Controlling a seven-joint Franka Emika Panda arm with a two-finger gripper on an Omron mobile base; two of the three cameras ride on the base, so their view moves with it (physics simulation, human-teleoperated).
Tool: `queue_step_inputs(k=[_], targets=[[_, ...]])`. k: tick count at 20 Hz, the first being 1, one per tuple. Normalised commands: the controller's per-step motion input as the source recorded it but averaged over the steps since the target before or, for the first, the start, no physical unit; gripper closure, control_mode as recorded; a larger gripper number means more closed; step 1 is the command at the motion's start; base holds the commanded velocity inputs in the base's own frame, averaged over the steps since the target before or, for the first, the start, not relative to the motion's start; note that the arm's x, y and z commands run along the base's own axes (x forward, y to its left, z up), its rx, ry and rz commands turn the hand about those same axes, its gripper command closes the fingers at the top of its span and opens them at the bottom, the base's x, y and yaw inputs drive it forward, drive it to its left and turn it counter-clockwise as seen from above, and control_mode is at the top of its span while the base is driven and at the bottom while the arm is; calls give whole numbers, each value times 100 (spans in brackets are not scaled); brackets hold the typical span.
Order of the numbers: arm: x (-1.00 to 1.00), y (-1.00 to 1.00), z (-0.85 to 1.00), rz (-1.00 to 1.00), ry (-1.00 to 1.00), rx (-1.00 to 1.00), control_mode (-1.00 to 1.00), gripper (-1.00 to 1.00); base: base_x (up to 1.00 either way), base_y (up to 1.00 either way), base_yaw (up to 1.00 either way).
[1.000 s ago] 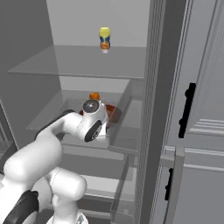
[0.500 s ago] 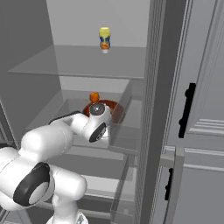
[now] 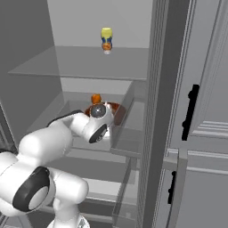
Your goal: Pick the chicken drumstick and lemon wedge from their plates and place them in the bowl. Then put the bowl in the fridge.
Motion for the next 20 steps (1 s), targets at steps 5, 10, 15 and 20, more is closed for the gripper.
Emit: queue_step_inputs(k=[5,10,15,20], targets=[[-48,34,57,0,-10,-5,-100,-100,0,0,0],[-90,29,81,0,-3,-9,-100,-100,0,0,0],[-100,6,81,3,-1,-3,-100,-100,0,0,0],[-97,10,85,7,-4,-3,-100,-100,0,0,0]])
